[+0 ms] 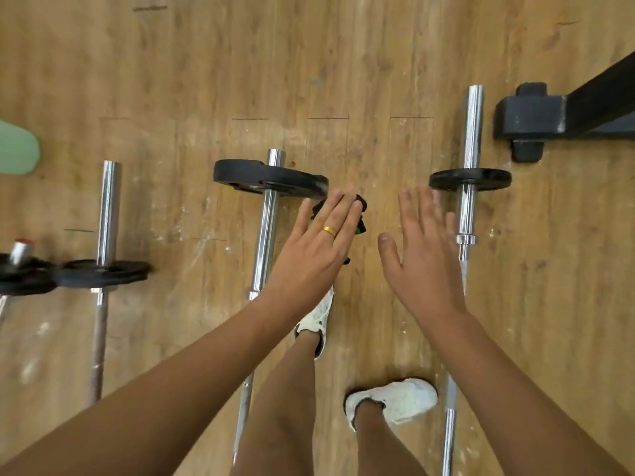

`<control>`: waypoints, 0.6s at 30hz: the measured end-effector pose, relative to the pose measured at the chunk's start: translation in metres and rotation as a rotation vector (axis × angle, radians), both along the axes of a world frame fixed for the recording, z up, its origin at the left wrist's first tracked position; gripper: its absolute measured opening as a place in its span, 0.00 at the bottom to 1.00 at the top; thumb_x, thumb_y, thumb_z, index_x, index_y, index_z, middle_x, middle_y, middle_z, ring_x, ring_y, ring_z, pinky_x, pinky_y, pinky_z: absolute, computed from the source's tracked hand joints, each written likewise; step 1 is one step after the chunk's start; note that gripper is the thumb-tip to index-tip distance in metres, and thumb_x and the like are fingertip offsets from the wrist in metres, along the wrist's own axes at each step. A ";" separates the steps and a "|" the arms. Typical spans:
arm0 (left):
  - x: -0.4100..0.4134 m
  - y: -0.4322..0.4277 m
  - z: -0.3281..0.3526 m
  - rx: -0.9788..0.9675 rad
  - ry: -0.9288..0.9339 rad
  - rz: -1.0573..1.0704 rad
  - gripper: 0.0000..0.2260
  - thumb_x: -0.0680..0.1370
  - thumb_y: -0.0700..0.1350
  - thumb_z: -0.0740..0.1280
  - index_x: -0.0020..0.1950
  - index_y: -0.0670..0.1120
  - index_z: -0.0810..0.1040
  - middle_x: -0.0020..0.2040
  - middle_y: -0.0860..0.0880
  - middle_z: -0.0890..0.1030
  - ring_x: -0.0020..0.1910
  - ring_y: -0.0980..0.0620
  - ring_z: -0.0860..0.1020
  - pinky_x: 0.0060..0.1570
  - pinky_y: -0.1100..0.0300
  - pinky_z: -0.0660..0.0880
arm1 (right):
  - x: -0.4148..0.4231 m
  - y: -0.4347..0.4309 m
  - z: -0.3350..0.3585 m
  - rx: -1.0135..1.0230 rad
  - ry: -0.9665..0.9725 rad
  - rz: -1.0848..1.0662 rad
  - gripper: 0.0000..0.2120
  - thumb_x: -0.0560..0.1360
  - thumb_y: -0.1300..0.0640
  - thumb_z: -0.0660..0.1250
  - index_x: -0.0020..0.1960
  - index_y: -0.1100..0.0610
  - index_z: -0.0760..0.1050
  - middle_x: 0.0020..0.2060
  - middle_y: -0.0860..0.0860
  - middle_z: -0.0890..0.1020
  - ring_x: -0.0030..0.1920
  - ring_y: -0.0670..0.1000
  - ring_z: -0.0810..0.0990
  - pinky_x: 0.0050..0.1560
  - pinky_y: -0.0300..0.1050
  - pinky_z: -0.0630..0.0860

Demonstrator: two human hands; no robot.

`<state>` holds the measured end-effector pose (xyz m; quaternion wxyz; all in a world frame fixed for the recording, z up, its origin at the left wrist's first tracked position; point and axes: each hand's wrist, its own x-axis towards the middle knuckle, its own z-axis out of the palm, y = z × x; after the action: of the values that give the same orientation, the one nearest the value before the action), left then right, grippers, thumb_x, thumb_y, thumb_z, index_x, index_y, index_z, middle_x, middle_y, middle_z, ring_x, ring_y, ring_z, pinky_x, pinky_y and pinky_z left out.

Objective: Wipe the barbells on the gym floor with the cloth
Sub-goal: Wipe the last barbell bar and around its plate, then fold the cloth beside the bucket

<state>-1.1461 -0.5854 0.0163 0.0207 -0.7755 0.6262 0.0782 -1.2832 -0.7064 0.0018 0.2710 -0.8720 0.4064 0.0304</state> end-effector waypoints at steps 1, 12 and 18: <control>0.003 0.011 0.007 0.015 0.008 0.035 0.32 0.77 0.31 0.34 0.80 0.38 0.57 0.80 0.40 0.60 0.80 0.43 0.54 0.77 0.41 0.48 | 0.006 0.003 0.007 -0.005 -0.012 0.017 0.30 0.84 0.50 0.57 0.82 0.55 0.52 0.81 0.57 0.51 0.81 0.54 0.47 0.80 0.57 0.46; 0.001 0.150 0.056 0.089 0.022 0.513 0.31 0.75 0.35 0.44 0.78 0.35 0.63 0.77 0.38 0.65 0.78 0.39 0.61 0.77 0.45 0.53 | 0.066 0.077 0.063 0.070 -0.081 0.506 0.31 0.83 0.53 0.59 0.82 0.53 0.51 0.81 0.55 0.57 0.81 0.56 0.52 0.80 0.56 0.50; 0.015 0.236 0.087 0.095 0.064 0.785 0.33 0.74 0.32 0.41 0.81 0.36 0.54 0.80 0.38 0.57 0.81 0.39 0.50 0.78 0.44 0.45 | 0.119 0.146 0.088 -0.002 -0.108 0.813 0.29 0.82 0.50 0.54 0.81 0.55 0.54 0.79 0.58 0.61 0.80 0.59 0.56 0.77 0.60 0.56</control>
<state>-1.1307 -0.3497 0.1034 0.0055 -0.9512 0.2783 0.1334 -1.1638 -0.5600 0.0900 0.2571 -0.9622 0.0140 0.0890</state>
